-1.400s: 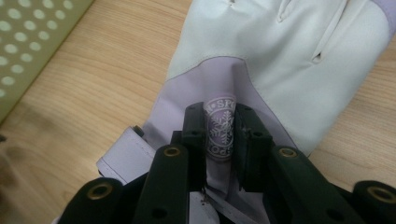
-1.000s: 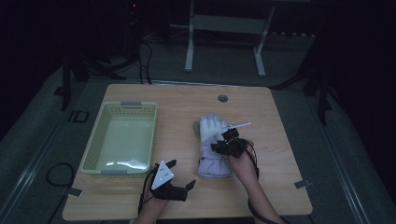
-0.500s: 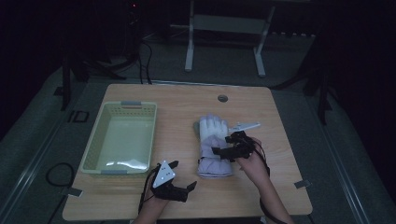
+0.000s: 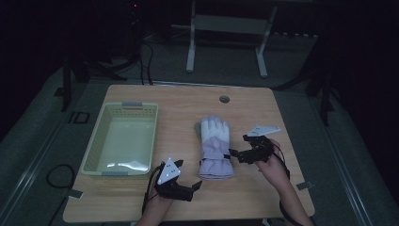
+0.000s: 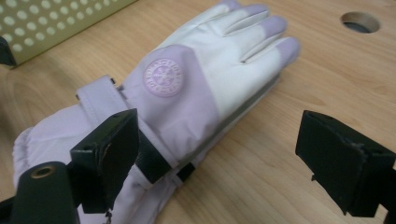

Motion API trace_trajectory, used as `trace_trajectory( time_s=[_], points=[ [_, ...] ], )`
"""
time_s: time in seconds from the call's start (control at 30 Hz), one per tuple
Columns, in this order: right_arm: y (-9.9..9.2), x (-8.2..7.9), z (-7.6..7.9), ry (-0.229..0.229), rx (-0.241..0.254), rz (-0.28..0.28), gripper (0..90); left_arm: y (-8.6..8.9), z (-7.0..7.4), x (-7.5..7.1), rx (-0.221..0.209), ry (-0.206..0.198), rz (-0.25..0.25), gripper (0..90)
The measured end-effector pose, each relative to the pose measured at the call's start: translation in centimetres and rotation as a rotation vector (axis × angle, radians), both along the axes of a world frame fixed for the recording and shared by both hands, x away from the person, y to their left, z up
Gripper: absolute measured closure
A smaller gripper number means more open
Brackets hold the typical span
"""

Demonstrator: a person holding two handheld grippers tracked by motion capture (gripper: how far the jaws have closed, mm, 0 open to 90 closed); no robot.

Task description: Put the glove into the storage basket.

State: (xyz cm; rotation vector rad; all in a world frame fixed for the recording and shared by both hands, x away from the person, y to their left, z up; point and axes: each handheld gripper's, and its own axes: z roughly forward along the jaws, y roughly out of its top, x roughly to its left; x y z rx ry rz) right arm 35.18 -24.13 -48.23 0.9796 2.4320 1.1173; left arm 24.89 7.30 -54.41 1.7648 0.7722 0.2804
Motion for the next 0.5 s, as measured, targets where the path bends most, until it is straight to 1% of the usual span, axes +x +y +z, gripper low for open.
trace_trajectory(
  time_s=[0.03,0.07,0.1,0.13,0.17,0.2,0.27,0.37,0.43,0.47,0.5],
  points=[
    [-0.2,0.0,0.0,-0.006,0.006,-0.008,13.7,0.0,0.4,0.2,-0.008,-0.017,-0.008,0.1],
    [-0.4,0.0,0.1,-0.02,0.012,-0.015,14.0,-0.2,0.8,0.3,0.005,-0.041,-0.002,0.1],
    [-0.5,0.0,0.2,-0.036,0.021,-0.009,14.8,-0.4,1.3,0.5,0.017,-0.062,-0.001,0.2],
    [-0.6,0.0,0.2,-0.057,0.016,-0.005,15.3,-0.5,1.7,0.8,0.035,-0.077,-0.001,0.1],
    [-0.7,0.0,0.3,-0.075,-0.002,-0.002,15.4,-0.7,2.1,1.2,0.049,-0.084,-0.002,0.1],
    [-0.7,0.1,0.3,-0.08,-0.016,-0.001,15.7,-0.9,2.5,1.6,0.056,-0.082,-0.004,0.1],
    [-0.7,0.2,0.4,-0.077,-0.009,0.004,15.7,-1.3,3.1,2.3,0.067,-0.083,-0.004,0.1],
    [-0.7,0.2,0.6,-0.075,-0.005,0.001,13.6,-2.0,3.9,3.5,0.098,-0.082,0.003,0.2],
    [-0.7,0.3,0.6,-0.054,0.032,0.006,13.6,-2.6,4.4,4.3,0.105,-0.072,0.014,0.1],
    [-0.7,0.3,0.6,-0.066,0.053,-0.005,13.6,-2.6,4.4,4.3,0.105,-0.072,0.014,0.1],
    [-0.7,0.4,0.7,-0.058,0.074,0.0,12.6,-3.1,4.8,4.8,0.103,-0.077,0.027,0.2]
  ],
)
